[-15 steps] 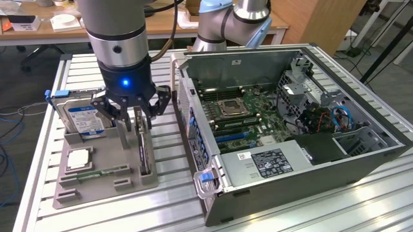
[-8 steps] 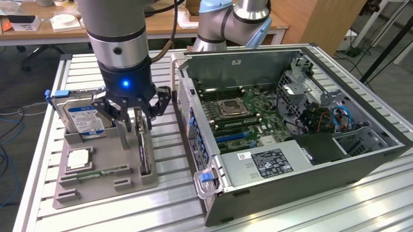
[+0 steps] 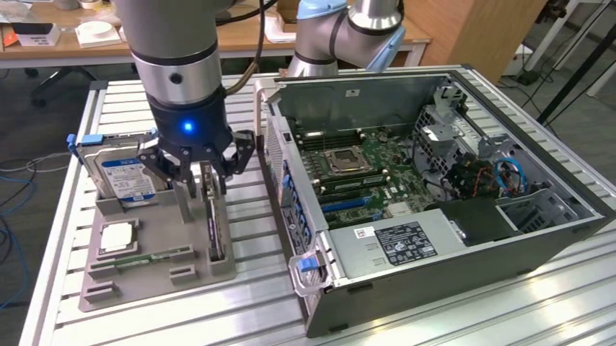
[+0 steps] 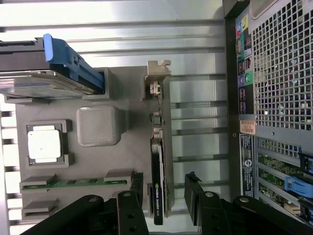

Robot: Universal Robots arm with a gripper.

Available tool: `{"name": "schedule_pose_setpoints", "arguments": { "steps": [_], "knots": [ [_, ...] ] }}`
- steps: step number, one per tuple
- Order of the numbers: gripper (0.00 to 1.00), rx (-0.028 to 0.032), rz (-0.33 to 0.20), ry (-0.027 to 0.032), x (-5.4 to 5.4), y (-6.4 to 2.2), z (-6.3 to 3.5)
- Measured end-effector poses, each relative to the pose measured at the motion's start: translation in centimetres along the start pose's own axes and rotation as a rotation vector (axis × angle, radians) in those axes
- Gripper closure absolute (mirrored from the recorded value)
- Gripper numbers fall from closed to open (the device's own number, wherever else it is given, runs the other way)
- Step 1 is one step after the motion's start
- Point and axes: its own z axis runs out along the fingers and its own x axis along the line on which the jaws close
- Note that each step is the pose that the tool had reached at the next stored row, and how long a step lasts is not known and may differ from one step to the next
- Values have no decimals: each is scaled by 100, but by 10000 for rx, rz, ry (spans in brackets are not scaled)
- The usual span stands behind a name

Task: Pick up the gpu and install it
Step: 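Pick up the gpu and move the gpu toward the slot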

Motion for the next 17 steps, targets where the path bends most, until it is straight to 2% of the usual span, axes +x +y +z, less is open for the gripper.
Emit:
{"name": "schedule_pose_setpoints", "arguments": {
  "steps": [17],
  "knots": [
    [53, 0, -1, 1, 1, -3, 52]
  ]
}}
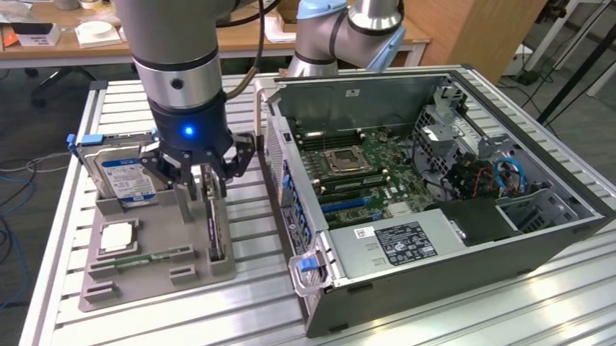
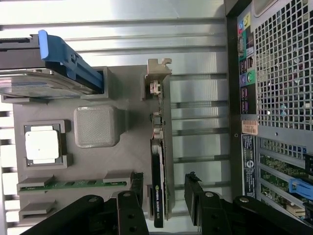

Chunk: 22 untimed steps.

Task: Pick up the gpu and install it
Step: 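Pick up the gpu and move the gpu toward the slot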

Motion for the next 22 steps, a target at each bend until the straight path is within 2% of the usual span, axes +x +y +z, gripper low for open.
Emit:
{"name": "schedule_pose_setpoints", "arguments": {
  "steps": [22],
  "knots": [
    [53, 0, 0, 0, 2, -3, 64]
  ]
}}
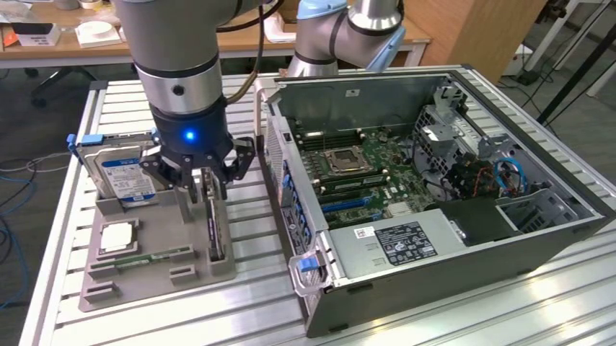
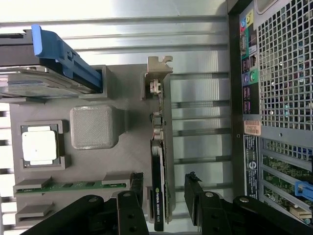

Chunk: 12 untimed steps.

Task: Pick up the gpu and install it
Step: 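Pick up the gpu and move the gpu toward the slot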

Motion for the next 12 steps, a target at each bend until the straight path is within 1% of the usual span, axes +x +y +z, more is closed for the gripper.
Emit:
{"name": "schedule_pose_setpoints", "arguments": {
  "steps": [12],
  "knots": [
    [53, 0, 0, -1, 1, -2, 38]
  ]
}}
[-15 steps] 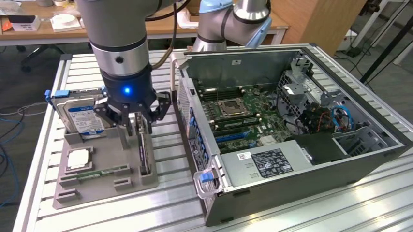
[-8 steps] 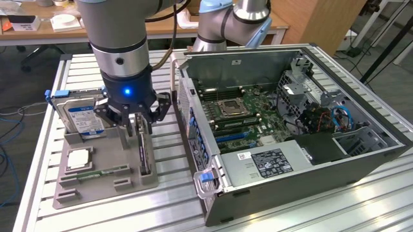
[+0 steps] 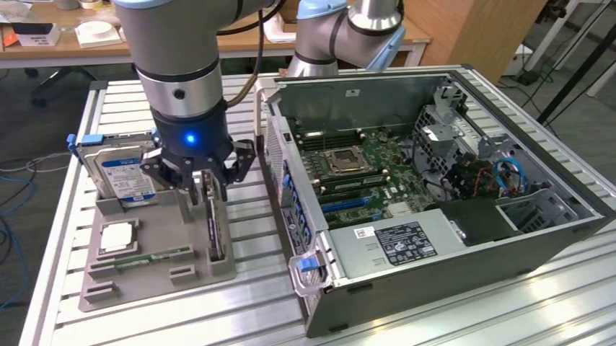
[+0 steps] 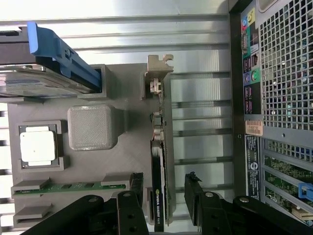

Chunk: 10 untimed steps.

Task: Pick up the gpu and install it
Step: 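Pick up the gpu and move the gpu toward the slot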

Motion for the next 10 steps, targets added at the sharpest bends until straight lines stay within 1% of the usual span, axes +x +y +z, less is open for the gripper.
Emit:
{"name": "schedule_pose_setpoints", "arguments": {
  "steps": [10],
  "knots": [
    [53, 0, 0, 1, 1, -1, 33]
  ]
}}
